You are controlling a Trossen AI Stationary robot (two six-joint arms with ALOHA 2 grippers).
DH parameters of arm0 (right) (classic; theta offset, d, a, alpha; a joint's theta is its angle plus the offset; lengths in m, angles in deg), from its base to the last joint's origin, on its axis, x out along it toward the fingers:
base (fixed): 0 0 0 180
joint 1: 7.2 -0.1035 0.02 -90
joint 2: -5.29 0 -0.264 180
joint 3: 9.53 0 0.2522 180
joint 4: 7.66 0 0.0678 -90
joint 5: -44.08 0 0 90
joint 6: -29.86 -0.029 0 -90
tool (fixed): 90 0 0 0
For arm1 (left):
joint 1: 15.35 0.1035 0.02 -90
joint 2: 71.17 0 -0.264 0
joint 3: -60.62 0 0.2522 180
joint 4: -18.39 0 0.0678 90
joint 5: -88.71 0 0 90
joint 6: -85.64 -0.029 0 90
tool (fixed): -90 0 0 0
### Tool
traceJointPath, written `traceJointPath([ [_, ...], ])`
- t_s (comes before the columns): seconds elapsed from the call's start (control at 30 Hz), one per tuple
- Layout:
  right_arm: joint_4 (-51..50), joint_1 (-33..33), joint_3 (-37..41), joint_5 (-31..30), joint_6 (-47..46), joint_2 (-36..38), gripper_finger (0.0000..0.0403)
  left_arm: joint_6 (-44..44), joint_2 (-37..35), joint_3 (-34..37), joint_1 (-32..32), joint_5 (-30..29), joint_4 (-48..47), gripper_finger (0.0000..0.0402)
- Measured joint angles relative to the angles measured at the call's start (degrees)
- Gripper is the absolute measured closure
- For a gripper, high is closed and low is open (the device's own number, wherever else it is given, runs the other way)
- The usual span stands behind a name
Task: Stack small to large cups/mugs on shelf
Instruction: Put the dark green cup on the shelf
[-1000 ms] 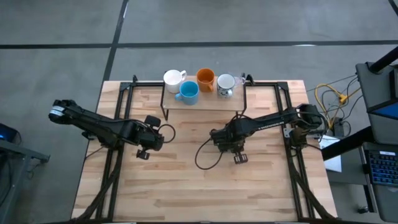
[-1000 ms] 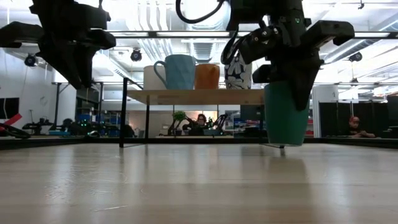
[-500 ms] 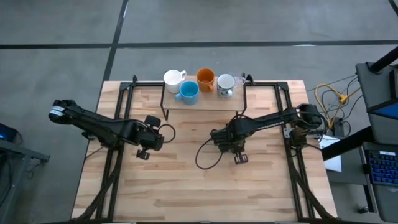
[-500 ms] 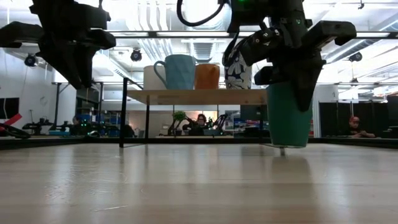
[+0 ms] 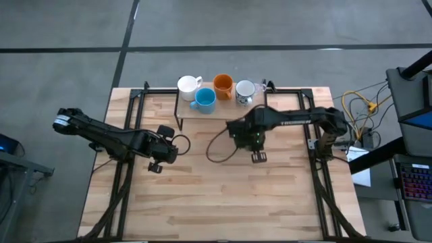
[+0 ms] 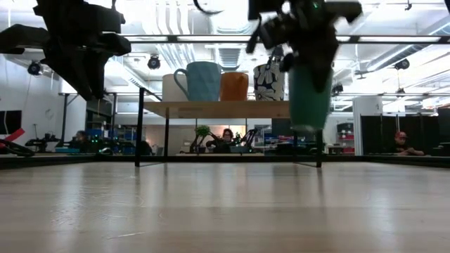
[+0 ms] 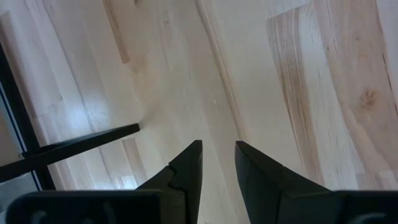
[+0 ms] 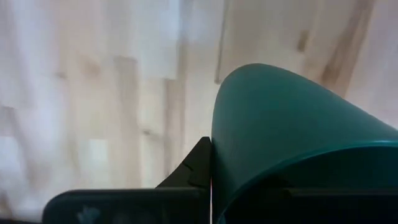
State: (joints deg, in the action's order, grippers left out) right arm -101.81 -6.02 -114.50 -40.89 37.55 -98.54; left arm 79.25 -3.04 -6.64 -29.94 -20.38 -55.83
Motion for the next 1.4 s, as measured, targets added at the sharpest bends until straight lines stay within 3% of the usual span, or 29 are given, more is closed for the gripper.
traceJointPath([
  [0.1,-2.44,2.04,-4.52,2.39,1.17,0.01,0.0394,0.0,0.0,0.0,-0.02,0.02,-0.01,0.0321],
  [0.27,-10.17,4.77,-12.32,0.63,1.33,-1.2,0.0394,-0.02,0.0,0.0,-0.02,0.02,-0.01,0.0321],
  [0.57,-9.61,6.52,-20.92,0.34,5.99,-1.02,0.0394,-0.02,0.02,0.0,0.0,0.04,-0.03,0.0321],
  [0.9,-9.5,10.26,-24.55,-2.77,13.27,-5.24,0.0394,-0.02,0.02,0.0,0.0,0.04,-0.03,0.0321],
  [1.03,-9.68,11.19,-25.83,-6.78,15.86,-6.71,0.0394,-0.02,0.02,0.0,-0.02,0.04,-0.07,0.0321],
  [1.4,-9.64,11.96,-29.62,-7.24,19.36,-7.76,0.0394,-0.02,0.02,0.09,0.0,0.04,-0.36,0.0321],
])
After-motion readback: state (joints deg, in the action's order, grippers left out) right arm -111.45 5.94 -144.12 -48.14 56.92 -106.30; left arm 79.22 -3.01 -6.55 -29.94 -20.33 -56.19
